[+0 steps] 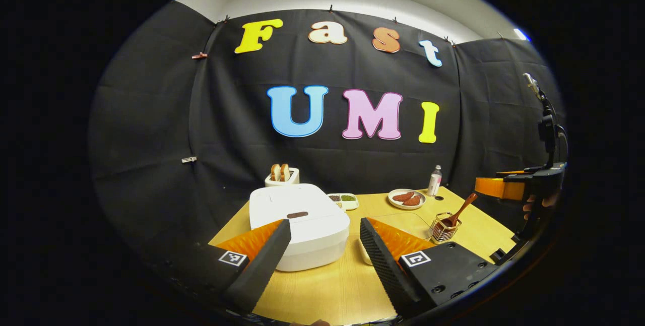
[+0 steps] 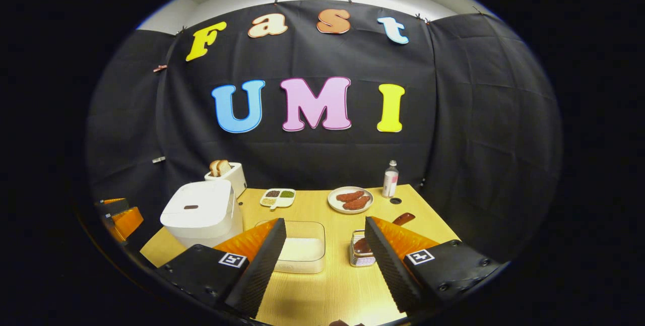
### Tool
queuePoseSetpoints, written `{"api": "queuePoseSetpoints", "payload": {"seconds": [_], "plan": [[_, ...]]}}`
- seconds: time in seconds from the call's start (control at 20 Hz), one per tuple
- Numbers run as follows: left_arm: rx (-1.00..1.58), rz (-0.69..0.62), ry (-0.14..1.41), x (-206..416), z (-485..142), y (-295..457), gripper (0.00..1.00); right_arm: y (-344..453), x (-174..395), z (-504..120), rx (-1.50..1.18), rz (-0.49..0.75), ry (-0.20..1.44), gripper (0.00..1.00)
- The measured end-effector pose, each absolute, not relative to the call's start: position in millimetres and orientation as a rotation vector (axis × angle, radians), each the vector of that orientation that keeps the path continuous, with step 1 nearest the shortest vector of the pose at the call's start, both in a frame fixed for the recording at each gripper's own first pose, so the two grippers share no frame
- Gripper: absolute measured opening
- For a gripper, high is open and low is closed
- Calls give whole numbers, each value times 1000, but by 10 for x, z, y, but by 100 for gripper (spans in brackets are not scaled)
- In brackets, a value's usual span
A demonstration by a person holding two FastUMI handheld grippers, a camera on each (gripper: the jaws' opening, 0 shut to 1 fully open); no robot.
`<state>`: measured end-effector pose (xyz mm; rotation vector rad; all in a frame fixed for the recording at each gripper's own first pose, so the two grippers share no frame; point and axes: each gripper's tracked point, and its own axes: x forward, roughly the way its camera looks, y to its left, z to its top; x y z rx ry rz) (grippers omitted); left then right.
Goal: Close the left gripper, press the button to open the rice cooker; take a wooden spoon from the chopstick holder with the right hand, scoop a spoonful of rice and pour it into the rice cooker, then put the wooden spoon back into the chopstick holder.
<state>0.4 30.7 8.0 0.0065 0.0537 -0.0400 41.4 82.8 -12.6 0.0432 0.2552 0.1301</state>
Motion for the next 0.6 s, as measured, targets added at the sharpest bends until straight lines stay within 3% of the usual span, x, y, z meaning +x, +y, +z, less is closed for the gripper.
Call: {"api": "queuePoseSetpoints", "payload": {"seconds": [0.25, 0.6], "plan": [[7, -95, 82, 128, -21, 136, 96, 744, 375, -307, 18, 122, 313, 99], [10, -77, 97, 291, 166, -264, 95, 592, 559, -266, 39, 183, 290, 99]]}}
